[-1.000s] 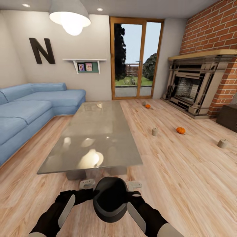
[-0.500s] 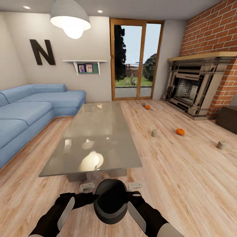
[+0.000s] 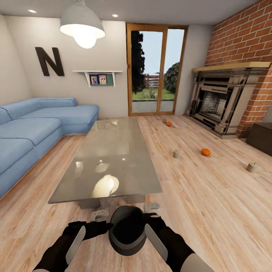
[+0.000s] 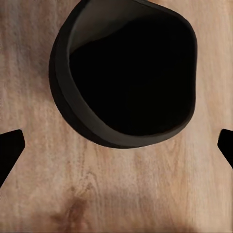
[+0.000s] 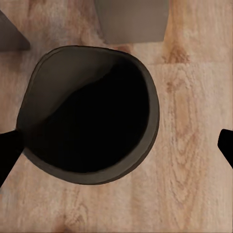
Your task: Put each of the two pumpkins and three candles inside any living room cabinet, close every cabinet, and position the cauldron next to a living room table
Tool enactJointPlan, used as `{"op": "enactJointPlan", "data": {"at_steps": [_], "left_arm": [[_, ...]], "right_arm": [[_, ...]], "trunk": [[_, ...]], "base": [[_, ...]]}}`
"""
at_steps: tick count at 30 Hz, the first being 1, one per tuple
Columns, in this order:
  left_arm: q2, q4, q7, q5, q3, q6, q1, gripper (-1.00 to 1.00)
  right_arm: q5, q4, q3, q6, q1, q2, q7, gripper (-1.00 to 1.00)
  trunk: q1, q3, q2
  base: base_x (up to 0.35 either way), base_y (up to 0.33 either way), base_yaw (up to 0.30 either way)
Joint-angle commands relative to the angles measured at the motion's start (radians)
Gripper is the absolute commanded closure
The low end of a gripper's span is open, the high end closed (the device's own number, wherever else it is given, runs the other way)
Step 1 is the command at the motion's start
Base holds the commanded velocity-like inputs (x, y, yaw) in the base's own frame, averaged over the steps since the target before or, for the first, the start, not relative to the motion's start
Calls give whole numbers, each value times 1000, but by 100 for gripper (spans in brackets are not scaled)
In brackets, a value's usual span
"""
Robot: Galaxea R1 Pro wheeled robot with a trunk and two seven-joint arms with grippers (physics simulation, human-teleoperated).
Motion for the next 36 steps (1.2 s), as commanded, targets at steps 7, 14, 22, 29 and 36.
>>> {"op": "enactJointPlan", "data": {"at_steps": [7, 14, 22, 29, 36], "left_arm": [[1, 0, -2, -1, -4, -2, 1, -100], [1, 1, 0, -2, -3, -4, 1, -100], [1, 8, 1, -2, -3, -7, 5, -100], [0, 20, 1, -3, -4, -7, 6, -100], [-2, 26, 1, -4, -5, -7, 6, -100]], "right_arm": [[-129, -7, 3, -3, 1, -4, -9, -100], [-173, 51, 5, -12, 7, -12, -10, -100], [-175, 137, 5, -54, 7, -13, -11, -100], [-177, 185, 4, -89, 7, -13, -11, -100], [-177, 229, -2, -129, 7, -13, -10, -100]], "trunk": [[-27, 21, 49], [-54, 43, 98], [-85, 68, 154], [-100, 78, 182], [-100, 74, 182]], "base": [[-235, 0, 0], [-334, 0, -56], [-340, 0, -268], [-330, 0, -287], [-166, 0, -278]]}}
